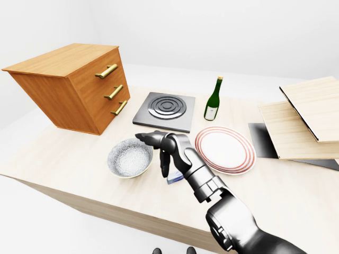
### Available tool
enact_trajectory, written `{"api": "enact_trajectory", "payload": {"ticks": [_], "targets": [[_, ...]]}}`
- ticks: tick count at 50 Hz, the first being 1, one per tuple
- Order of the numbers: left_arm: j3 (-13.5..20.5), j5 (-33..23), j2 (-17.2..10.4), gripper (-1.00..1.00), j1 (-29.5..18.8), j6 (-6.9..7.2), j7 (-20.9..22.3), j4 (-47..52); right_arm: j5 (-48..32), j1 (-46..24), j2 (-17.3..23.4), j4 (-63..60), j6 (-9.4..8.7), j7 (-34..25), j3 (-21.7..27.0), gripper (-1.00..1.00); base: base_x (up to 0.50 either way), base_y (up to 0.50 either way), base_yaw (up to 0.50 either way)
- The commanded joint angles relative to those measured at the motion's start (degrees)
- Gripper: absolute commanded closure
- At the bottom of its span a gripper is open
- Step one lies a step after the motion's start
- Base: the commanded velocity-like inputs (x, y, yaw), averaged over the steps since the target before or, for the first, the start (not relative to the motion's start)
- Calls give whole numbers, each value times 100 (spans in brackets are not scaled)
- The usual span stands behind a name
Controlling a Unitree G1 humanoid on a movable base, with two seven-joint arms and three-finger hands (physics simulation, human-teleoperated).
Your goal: Pick up the akita bowl and put it on the plate.
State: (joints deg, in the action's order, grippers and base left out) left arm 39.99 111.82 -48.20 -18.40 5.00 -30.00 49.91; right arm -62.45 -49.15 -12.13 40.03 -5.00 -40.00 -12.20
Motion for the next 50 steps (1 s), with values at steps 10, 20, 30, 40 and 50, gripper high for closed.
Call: {"api": "enact_trajectory", "payload": {"ticks": [10, 20, 30, 40, 50], "targets": [[-2, 23, -13, -100, -17, 0, 0, -32, -142, -76, 106, 131, 0, 0, 88, -100, 0, 0, 0], [-10, 13, -28, -100, -38, 0, 0, -53, -76, -141, 208, 304, 461, 0, 100, -100, 0, 0, 0], [-67, -17, -77, -100, -124, 0, 0, -142, -310, -215, 284, 347, 634, 0, 22, -100, 0, 0, 0], [-260, -82, -210, -100, -397, 0, 0, -445, -457, -441, 420, 679, 1000, 0, 67, -100, 0, 0, 0], [-273, 4, -236, -100, -442, 0, 0, -529, -1000, -325, 364, 459, 1000, 0, 66, -100, 0, 0, 0]]}}
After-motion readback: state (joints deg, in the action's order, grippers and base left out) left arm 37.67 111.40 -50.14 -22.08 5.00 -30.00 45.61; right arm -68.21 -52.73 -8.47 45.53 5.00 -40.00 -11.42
